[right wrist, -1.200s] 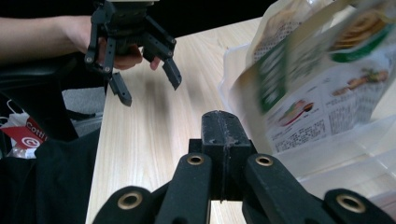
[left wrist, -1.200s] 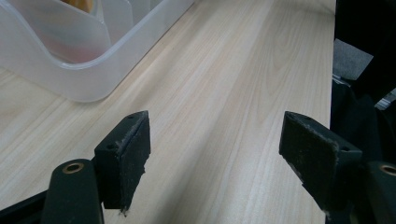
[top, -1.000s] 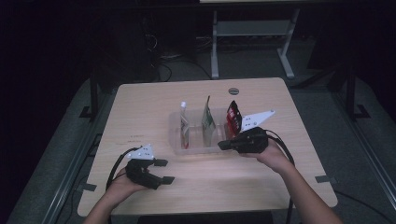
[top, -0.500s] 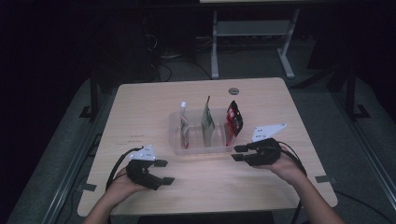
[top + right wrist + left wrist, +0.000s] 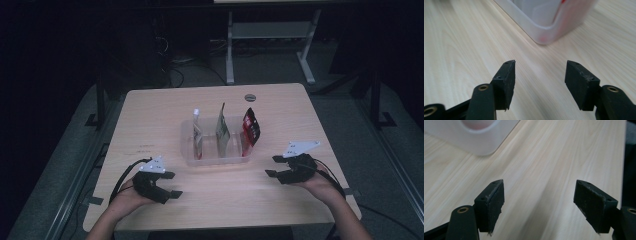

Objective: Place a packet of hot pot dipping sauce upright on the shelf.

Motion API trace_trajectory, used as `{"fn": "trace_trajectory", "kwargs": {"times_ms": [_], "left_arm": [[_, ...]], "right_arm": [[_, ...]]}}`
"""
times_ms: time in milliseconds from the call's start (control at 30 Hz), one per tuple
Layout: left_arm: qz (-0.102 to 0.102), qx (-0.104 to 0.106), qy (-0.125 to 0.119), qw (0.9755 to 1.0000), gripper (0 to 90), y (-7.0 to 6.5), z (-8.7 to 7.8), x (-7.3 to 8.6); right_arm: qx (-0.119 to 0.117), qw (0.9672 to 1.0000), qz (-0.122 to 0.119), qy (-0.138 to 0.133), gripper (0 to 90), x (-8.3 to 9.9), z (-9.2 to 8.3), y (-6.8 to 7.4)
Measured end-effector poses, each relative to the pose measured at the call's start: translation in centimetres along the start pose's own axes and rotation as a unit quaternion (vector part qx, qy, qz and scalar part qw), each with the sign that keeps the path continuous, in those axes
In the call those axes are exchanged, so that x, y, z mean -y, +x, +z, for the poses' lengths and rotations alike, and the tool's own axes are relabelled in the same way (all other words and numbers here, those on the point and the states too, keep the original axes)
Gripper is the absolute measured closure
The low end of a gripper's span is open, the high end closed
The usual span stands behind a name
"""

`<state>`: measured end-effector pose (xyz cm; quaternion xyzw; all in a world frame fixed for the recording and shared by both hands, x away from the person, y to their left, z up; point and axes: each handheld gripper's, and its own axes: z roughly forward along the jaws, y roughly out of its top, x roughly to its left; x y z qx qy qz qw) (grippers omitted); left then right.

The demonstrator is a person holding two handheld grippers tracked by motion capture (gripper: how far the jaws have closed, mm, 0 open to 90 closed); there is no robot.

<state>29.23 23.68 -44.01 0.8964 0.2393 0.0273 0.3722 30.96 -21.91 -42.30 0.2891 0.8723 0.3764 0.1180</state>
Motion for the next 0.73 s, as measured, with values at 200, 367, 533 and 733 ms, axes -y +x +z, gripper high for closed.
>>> {"fn": "trace_trajectory", "kwargs": {"times_ms": [200, 367, 533, 733], "left_arm": [[0.0, -0.016, 0.011, 0.9998, 19.8, 0.7, -0.2, 0.5], [0.001, -0.032, 0.024, 0.9992, 15.5, 1.1, -0.1, 0.8], [0.0, -0.032, 0.032, 0.999, 15.5, 1.1, 0.0, 0.8], [0.002, -0.034, 0.032, 0.9989, 15.5, 1.2, 0.0, 0.8]], "right_arm": [[0.005, 0.9998, 0.006, 0.018, 34.2, 0.9, 0.6, -0.6], [0.008, 0.9995, 0.012, 0.029, 30.9, 1.5, 0.9, -1.3], [0.01, 0.9995, 0.02, 0.022, 29.2, 1.7, 0.9, -1.6], [0.012, 0.9996, 0.019, 0.018, 26.3, 1.8, 0.9, -1.7]]}}
